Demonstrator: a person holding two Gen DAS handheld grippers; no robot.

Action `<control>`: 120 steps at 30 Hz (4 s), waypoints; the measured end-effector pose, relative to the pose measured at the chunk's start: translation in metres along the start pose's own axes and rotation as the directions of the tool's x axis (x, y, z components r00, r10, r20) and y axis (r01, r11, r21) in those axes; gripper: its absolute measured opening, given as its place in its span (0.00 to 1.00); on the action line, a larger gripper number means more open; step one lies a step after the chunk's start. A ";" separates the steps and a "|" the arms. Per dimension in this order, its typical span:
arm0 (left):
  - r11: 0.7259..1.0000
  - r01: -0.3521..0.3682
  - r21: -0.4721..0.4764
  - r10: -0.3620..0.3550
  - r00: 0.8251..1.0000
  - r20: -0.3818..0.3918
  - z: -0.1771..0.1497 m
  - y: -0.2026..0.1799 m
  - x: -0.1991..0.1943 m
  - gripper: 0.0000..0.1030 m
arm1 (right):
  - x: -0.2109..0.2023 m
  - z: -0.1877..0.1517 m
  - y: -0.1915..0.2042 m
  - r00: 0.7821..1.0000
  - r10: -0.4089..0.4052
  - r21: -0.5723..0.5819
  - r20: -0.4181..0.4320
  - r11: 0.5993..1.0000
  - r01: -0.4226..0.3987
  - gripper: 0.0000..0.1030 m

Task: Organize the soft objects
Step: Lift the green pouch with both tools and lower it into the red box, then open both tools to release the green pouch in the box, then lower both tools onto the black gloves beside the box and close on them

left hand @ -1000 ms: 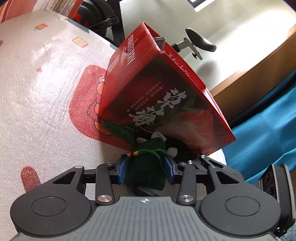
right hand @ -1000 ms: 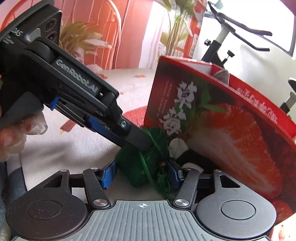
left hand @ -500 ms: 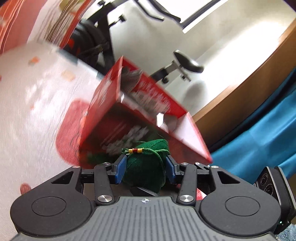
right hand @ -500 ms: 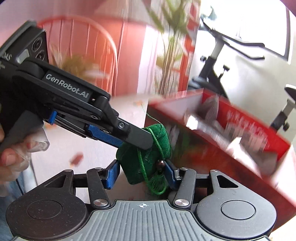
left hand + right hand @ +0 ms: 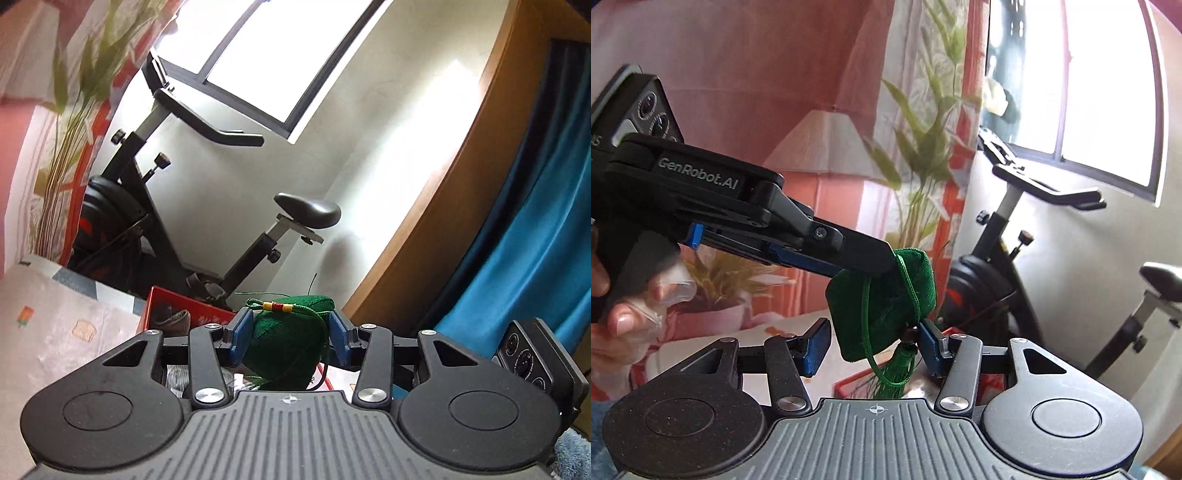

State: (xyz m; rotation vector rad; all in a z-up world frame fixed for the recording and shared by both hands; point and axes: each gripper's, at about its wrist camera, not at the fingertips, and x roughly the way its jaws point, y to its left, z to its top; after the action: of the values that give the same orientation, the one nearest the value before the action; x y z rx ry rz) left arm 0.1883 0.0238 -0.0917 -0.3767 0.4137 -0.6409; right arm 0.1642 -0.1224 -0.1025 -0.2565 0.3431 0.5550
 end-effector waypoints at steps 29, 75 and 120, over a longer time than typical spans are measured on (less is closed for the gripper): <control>1.000 -0.011 -0.024 0.008 0.992 -0.124 -0.010 0.043 0.161 0.45 | 0.094 -0.042 -0.082 0.950 -0.281 -0.150 -0.135 0.954 0.261 0.46; 0.903 -0.342 0.258 0.376 0.922 -0.093 -0.042 0.033 0.044 1.00 | -0.017 -0.097 -0.085 0.929 -0.338 0.440 -0.153 0.818 0.370 1.00; 0.969 -0.222 0.110 0.248 0.885 -0.395 -0.192 0.076 0.114 0.92 | 0.013 -0.252 -0.037 0.921 -0.215 0.437 -0.326 0.829 0.348 0.58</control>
State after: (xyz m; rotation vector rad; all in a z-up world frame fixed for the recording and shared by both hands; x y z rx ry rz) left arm 0.2166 -0.0330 -0.3189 -0.1260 0.8243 -0.4898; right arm 0.1323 -0.2292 -0.3317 0.1148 0.6810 0.1203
